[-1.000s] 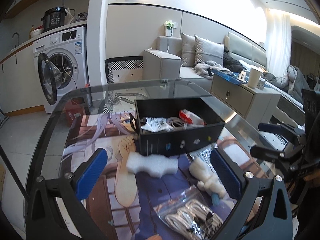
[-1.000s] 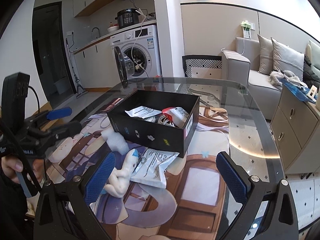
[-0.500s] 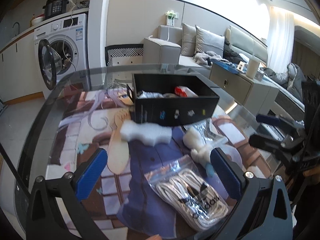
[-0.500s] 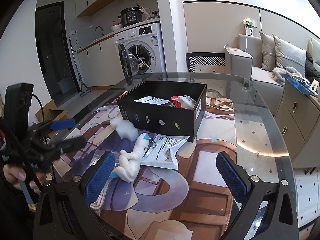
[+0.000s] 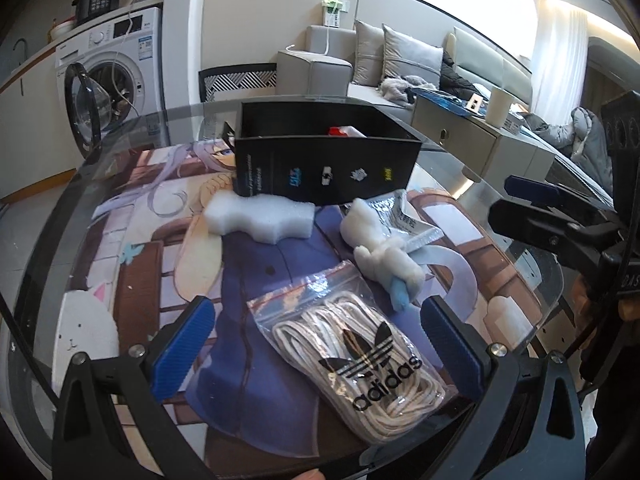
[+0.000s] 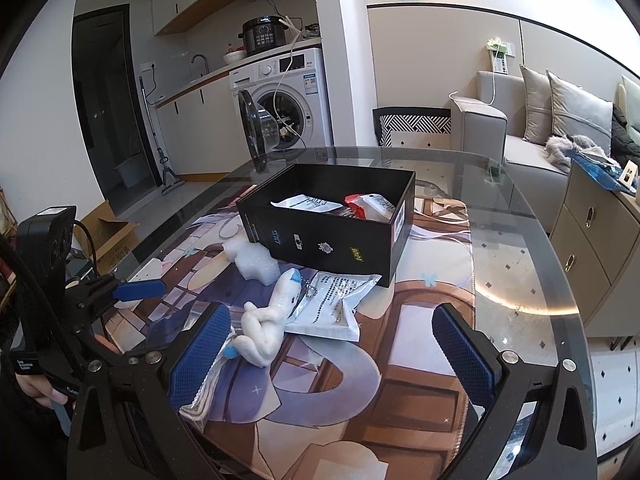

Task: Organize soft objects
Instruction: 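Move the left gripper to the adidas bag of white laces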

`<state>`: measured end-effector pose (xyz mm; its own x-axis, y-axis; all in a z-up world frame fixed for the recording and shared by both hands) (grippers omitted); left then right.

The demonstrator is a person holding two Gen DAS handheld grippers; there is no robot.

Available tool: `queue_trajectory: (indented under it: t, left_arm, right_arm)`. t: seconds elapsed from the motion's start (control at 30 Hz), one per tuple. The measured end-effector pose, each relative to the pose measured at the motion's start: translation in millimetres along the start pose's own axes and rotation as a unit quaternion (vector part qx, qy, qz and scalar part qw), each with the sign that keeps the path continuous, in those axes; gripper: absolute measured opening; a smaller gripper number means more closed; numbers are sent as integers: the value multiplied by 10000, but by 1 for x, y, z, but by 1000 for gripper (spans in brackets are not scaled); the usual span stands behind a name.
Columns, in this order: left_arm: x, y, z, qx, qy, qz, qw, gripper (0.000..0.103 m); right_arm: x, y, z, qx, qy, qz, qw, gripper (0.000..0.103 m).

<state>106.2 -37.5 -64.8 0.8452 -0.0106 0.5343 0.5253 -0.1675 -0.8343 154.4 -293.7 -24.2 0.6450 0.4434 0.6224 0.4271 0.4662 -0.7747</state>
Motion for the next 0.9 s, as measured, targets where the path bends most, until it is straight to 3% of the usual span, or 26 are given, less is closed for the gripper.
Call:
queue_trajectory:
  t: [0.53, 0.9]
  left_arm:
    - [-15, 21, -17, -64, 227, 387, 9990, 103]
    - [-22, 19, 18, 160, -87, 456, 9988, 103]
  right_arm:
    - [-2, 6, 4, 16, -17, 52, 10000, 102]
    - [-3, 10, 5, 37, -41, 105, 9999, 102]
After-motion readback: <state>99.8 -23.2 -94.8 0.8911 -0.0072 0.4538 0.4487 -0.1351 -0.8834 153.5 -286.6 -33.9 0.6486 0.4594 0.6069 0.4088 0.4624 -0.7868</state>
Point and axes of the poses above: each gripper's, at about its wrist camera, not at the fingertips, and y roughly the way its jaws point, z to its left, x to its top, the point moved 10 cm from there along y, roughly the way its jaws point, and after that the axes turned 15 degrees about z, right-handed, at the moved point
